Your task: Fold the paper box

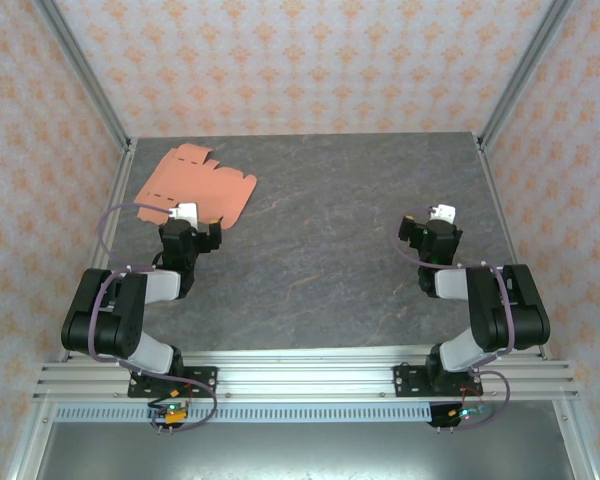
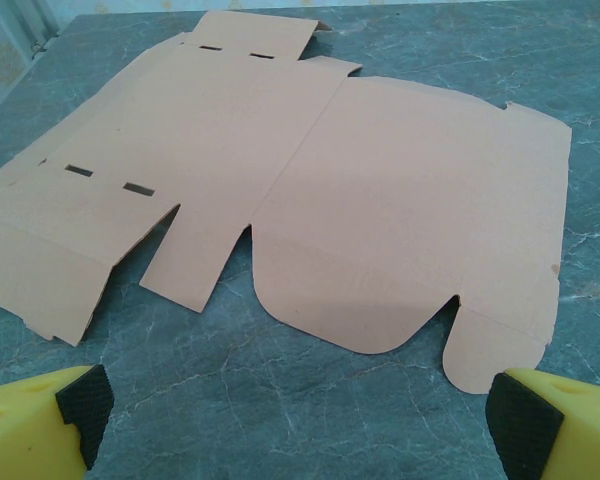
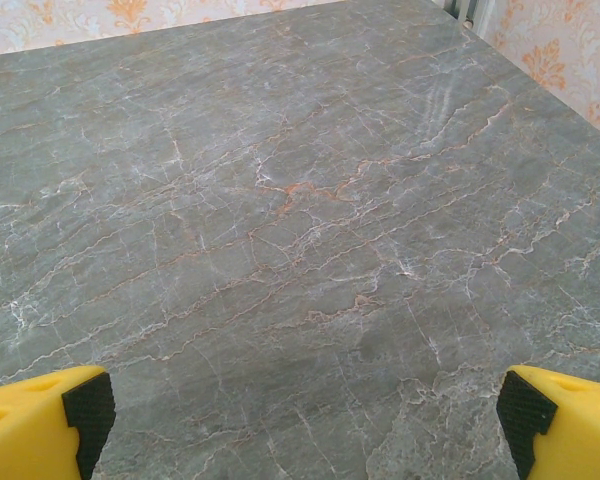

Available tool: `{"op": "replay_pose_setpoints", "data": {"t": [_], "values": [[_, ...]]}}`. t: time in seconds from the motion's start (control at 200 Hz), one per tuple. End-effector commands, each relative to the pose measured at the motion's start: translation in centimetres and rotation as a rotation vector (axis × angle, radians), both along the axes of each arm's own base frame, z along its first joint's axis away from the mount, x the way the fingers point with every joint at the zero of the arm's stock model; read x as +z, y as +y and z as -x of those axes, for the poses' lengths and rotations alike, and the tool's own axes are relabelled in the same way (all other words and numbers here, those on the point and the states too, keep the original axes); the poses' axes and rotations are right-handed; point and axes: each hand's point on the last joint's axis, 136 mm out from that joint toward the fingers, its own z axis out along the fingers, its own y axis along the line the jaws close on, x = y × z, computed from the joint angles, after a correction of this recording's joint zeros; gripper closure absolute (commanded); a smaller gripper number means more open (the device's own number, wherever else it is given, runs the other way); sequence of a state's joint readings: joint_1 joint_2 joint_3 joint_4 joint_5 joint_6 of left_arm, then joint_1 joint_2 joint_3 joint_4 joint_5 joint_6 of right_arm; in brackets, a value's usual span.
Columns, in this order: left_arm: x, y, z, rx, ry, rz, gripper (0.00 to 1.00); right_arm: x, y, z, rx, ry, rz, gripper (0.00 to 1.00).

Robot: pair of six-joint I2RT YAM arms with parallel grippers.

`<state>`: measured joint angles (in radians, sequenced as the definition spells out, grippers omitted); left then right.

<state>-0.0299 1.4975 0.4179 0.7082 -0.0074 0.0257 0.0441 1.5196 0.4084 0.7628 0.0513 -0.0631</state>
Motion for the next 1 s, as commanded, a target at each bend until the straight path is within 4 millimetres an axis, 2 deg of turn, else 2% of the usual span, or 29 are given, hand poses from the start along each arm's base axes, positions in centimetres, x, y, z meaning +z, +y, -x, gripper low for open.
{"op": "replay_pose_setpoints", "data": {"t": [0.0, 0.16, 0.23, 0.475, 0.516, 0.626, 0.711, 0.761, 0.826, 0.851, 0.891, 0.996], "values": [[1.2, 0.5, -0.6, 0.029, -0.038, -0.002, 0.0, 0.5, -0.1, -0.5, -0.003, -0.016, -0.01, 0.01], [1.2, 0.5, -0.6, 0.029, -0.039, -0.001, 0.0, 0.6, -0.1, -0.5, -0.003, -0.018, -0.009, 0.01], [1.8, 0.8, -0.7, 0.05, -0.038, -0.005, 0.0, 0.6, -0.1, -0.5, -0.004, -0.017, -0.01, 0.01], [6.7, 2.5, 1.7, 0.204, -0.027, 0.05, 0.0, 0.7, -0.2, -0.5, -0.004, -0.021, -0.011, 0.01], [7.8, 2.4, 2.0, 0.21, -0.028, 0.064, 0.0, 0.8, -0.7, -0.3, -0.038, -0.028, -0.005, 0.01], [11.1, 2.9, 3.2, 0.272, -0.071, 0.131, 0.0, 2.9, -3.5, 1.1, -0.225, -0.053, 0.007, 0.01], [13.3, 5.6, 5.3, 0.521, -0.164, 0.274, 0.0, 5.5, -4.7, 2.5, -0.333, -0.023, -0.023, 0.01], [13.3, 7.1, 6.8, 0.674, -0.186, 0.368, 0.0, 7.2, -5.7, 3.6, -0.43, -0.02, -0.077, 0.01], [13.8, 6.1, 5.2, 0.595, -0.168, 0.422, 0.0, 8.1, -5.1, 3.6, -0.403, 0.0, -0.094, 0.01], [14.2, 5.6, 4.4, 0.565, -0.156, 0.441, 0.0, 9.3, -5.2, 3.9, -0.404, -0.028, -0.105, 0.01], [14.2, 4.7, 3.0, 0.53, -0.118, 0.468, 0.0, 9.9, -5.5, 4.4, -0.434, -0.049, -0.121, 0.01], [12.6, 2.9, -1.0, 0.468, 0.055, 0.478, 0.0, 10.8, -6.0, 5.4, -0.504, -0.076, -0.178, 0.01]]}}
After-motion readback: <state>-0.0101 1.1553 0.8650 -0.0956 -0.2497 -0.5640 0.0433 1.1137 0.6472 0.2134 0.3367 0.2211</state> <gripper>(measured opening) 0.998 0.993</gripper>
